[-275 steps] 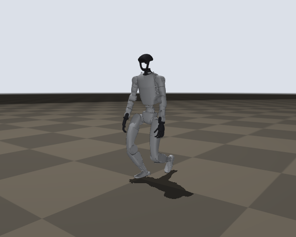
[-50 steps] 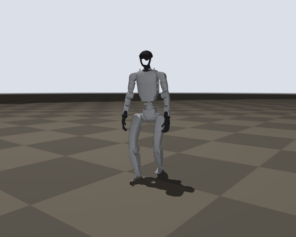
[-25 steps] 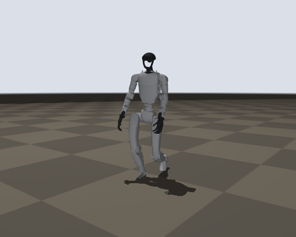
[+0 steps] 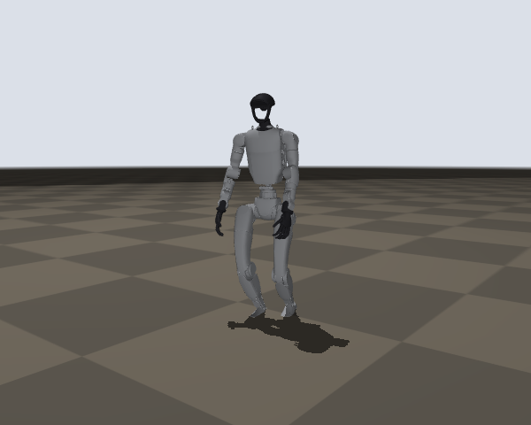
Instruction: Walk
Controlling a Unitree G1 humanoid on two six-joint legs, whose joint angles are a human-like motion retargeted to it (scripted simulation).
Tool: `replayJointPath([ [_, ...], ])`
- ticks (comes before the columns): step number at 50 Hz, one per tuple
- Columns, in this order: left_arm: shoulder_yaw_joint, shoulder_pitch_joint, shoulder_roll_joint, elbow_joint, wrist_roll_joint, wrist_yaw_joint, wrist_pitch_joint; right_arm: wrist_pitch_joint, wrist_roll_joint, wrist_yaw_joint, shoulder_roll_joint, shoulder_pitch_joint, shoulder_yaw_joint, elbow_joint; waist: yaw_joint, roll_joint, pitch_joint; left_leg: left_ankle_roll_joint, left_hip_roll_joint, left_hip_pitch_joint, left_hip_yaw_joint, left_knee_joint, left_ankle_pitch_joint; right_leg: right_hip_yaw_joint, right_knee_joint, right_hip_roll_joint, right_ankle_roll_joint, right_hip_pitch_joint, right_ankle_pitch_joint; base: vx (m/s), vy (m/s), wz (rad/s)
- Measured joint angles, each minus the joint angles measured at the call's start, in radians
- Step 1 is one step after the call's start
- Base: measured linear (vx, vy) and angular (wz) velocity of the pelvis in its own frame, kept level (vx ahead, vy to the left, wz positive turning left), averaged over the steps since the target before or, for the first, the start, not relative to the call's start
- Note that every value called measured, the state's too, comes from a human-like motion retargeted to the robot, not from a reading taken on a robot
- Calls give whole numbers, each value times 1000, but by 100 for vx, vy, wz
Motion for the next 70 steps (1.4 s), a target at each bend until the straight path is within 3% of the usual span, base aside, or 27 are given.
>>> replayJointPath([
  [23,68,108,-1,65,58,-30,5,-10,-40,7,-14,6,-5,-33,-56,-29,-11,41,-116,159,67,-309,34,79,-14,-90,58,43,-17,5,8,-3],
  [40,83,132,-20,55,65,-43,9,-10,-72,5,-38,-22,4,-46,-97,-55,-33,61,-196,188,112,-461,98,116,61,-165,100,-36,6,-1,5,-3],
  [52,83,138,4,32,51,-12,4,-6,-79,-16,-47,-33,15,-42,-107,-63,-38,71,-214,177,142,-473,101,84,97,-225,98,-66,25,0,0,0],
  [70,88,145,9,24,42,-11,4,-1,-79,-29,-42,-36,21,-42,-97,-44,-46,74,-197,180,159,-492,101,81,8,-207,91,-34,24,0,0,0],
])
